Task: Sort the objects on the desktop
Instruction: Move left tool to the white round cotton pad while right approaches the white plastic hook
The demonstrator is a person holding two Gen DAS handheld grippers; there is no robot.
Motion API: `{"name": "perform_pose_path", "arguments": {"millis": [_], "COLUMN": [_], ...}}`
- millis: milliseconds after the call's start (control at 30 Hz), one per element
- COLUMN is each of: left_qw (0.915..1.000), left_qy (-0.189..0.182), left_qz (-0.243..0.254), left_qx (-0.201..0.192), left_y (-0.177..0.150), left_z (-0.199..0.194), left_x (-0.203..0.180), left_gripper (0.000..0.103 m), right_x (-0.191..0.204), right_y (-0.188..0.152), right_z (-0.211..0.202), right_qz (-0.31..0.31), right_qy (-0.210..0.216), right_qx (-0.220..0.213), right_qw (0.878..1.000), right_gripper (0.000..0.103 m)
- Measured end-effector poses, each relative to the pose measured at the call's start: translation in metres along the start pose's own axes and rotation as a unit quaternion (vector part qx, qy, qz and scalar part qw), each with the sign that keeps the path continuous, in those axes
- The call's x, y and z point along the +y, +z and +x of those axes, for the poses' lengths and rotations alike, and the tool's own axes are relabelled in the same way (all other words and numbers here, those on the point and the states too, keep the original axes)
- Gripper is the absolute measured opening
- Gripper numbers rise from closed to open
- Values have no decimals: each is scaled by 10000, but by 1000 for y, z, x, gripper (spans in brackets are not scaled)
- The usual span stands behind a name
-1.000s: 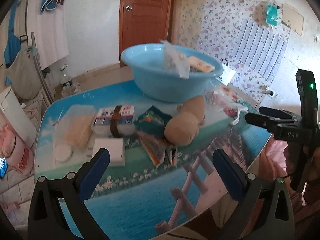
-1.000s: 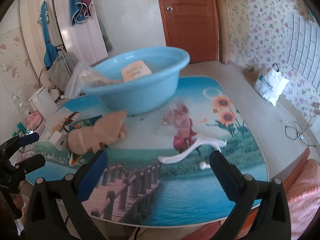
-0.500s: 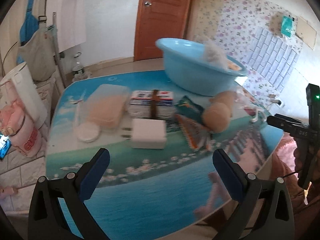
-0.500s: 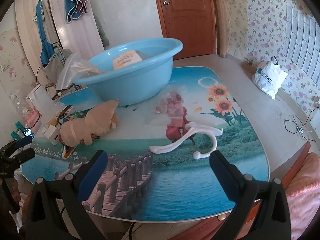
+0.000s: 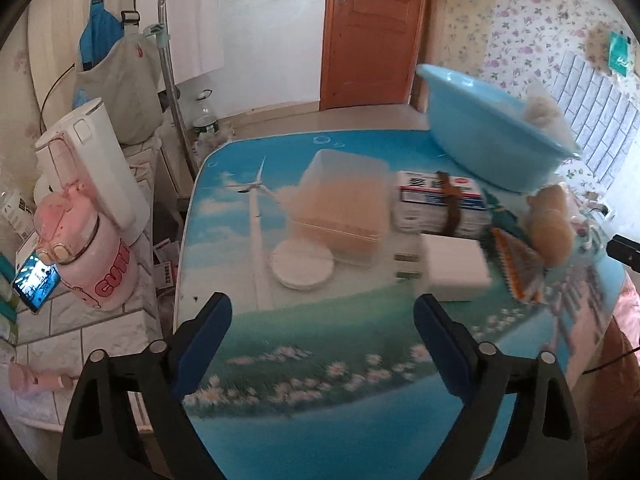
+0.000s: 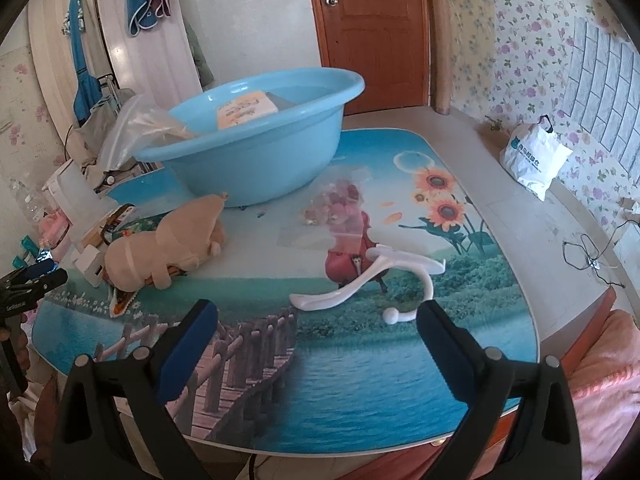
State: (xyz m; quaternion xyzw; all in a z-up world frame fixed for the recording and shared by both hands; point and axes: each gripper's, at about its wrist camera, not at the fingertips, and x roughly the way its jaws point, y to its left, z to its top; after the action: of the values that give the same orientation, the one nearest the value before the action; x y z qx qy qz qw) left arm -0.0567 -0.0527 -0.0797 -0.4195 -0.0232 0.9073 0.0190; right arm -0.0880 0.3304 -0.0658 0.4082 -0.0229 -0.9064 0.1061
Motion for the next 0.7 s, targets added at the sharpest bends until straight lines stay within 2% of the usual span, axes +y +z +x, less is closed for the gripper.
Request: {"name": "perform_pose_path", "arguments": {"millis": [67, 167, 367, 400, 467, 700], "left_qw": [9999, 9997, 9993, 9993, 9993, 9992], "left_qy": [35, 64, 47, 17, 41, -40], "left_qz": [45, 104, 240, 243, 267, 261], "left_qx": [83, 189, 267, 272, 262, 294], "left_y": [4, 8, 18, 19, 21, 16], "left_z": [8, 19, 28, 29, 30, 24], "left_x": [2, 3, 0, 0, 0, -3], "left_gripper": [79, 69, 66, 63, 37, 37], "right_x": [0, 3, 1, 0, -2, -3], "right_y": [0, 3, 7, 7, 8, 8], "right_z": [3, 5, 8, 9, 10, 12], "right_qz": [14, -13, -73, -39, 2, 3], "right_qy": [-28, -50, -141, -157, -175, -189], "right_qx": [45, 64, 2, 16, 45, 63], "right_qw": [10000, 10000, 9999, 9999, 9998, 9998], "right_gripper": [101, 101, 101, 101, 101, 101]}}
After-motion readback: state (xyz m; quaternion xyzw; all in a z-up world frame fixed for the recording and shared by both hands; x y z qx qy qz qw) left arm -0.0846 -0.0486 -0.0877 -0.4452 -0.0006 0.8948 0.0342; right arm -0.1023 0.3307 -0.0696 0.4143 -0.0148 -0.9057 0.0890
